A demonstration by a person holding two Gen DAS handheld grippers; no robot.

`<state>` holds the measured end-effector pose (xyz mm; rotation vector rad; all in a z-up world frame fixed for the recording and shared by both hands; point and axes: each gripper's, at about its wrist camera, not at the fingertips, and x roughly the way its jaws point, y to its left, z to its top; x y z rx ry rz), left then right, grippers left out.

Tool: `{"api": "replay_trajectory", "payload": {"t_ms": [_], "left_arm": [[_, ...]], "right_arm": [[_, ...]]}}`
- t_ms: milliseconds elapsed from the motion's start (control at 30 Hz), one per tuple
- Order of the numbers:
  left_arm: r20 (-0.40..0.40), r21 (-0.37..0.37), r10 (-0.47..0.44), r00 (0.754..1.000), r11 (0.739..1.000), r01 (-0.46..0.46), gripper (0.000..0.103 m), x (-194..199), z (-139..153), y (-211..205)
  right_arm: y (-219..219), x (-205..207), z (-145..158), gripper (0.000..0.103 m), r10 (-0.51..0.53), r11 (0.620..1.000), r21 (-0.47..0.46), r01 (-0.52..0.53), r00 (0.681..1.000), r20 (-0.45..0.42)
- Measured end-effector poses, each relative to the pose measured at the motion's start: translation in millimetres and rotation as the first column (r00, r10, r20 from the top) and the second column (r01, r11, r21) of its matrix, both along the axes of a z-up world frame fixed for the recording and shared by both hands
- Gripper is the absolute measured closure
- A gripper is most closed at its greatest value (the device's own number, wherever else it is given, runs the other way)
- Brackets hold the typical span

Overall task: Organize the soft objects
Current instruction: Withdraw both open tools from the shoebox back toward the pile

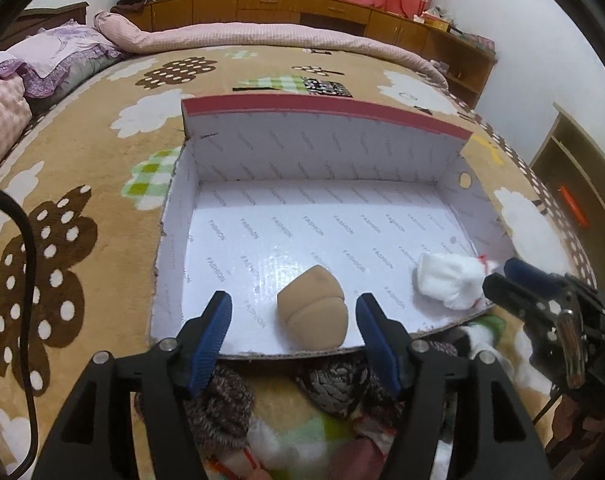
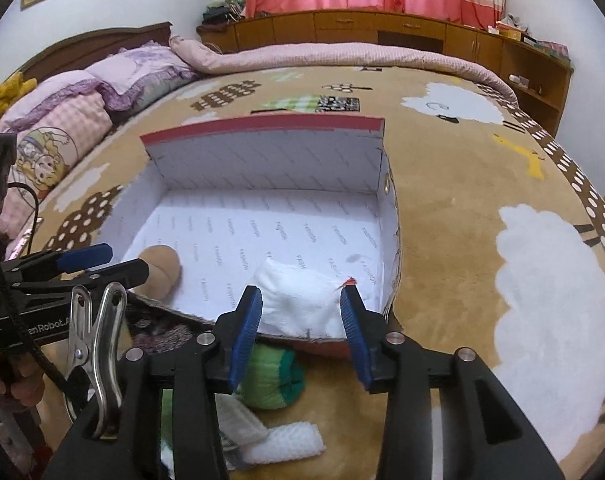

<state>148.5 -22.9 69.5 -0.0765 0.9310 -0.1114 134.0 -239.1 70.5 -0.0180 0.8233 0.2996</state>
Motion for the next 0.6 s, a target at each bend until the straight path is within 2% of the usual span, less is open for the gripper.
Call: {"api": "replay_trajectory", "payload": {"t_ms": [600], "left_arm": [[0.044, 0.024, 0.016, 0.999, 1.0, -0.017, 0.034, -52, 27, 8]], "right_arm": [[-16, -49, 20, 0.061, -0.027, 0.996, 0.084, 0.026, 0.999, 0.016]]}}
